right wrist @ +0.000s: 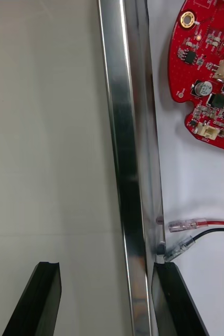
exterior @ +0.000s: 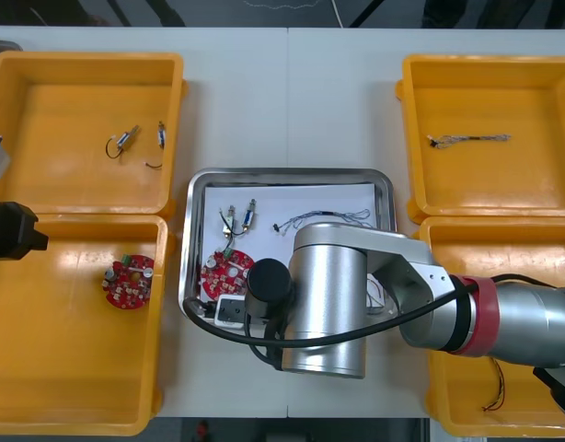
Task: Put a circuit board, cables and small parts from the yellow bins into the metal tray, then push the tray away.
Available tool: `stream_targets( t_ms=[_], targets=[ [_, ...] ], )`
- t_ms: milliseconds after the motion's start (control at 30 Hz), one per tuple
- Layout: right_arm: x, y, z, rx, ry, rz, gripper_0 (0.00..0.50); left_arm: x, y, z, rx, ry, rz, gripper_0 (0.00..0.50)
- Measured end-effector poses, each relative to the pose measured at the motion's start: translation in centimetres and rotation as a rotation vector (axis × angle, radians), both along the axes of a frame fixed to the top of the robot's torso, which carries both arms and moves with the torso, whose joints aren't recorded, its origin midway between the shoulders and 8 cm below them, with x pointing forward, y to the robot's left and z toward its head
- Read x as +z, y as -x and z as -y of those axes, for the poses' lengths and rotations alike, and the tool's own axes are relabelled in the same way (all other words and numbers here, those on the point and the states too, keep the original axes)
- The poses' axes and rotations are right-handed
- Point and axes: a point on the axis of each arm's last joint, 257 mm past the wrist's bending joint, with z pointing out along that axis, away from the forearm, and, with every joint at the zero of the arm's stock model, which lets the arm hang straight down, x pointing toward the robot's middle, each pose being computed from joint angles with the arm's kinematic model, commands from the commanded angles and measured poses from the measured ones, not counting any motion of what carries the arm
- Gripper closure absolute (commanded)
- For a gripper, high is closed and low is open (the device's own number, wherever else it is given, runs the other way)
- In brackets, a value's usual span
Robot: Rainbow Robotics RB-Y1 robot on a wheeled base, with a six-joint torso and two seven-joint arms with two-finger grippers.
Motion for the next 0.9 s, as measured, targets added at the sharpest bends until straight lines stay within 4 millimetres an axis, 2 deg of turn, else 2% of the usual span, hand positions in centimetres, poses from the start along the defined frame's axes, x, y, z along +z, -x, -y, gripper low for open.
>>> stream_targets(
  t_ms=[433, 700, 767, 800, 833, 900],
  targets=[
    [-0.7, -1.5, -1.0, -0.019, -0.013, 0.032, 0.0, -0.3, 0.4, -0.6, 0.0, -0.016, 0.002, 0.0],
    [-1.2, -1.7, -0.8, -0.022, -0.001, 0.039, 0.0, -0.3, 0.4, -0.6, -0.001, -0.016, 0.002, 0.0],
    [-1.2, -1.7, -0.7, -0.02, 0.0, 0.039, 0.119, -0.3, 0.4, -0.6, -0.001, -0.016, 0.002, 0.0],
    [-1.3, -1.6, -0.7, -0.019, 0.001, 0.038, 0.251, -0.3, 0.4, -0.6, -0.001, -0.016, 0.002, 0.0],
    [-1.3, -1.6, -0.7, -0.018, 0.002, 0.038, 0.351, -0.3, 0.4, -0.6, -0.001, -0.016, 0.002, 0.0],
    [-1.3, -1.6, -0.7, -0.017, 0.005, 0.042, 0.424, -0.3, 0.4, -0.6, -0.001, -0.016, 0.002, 0.0]
  ],
)
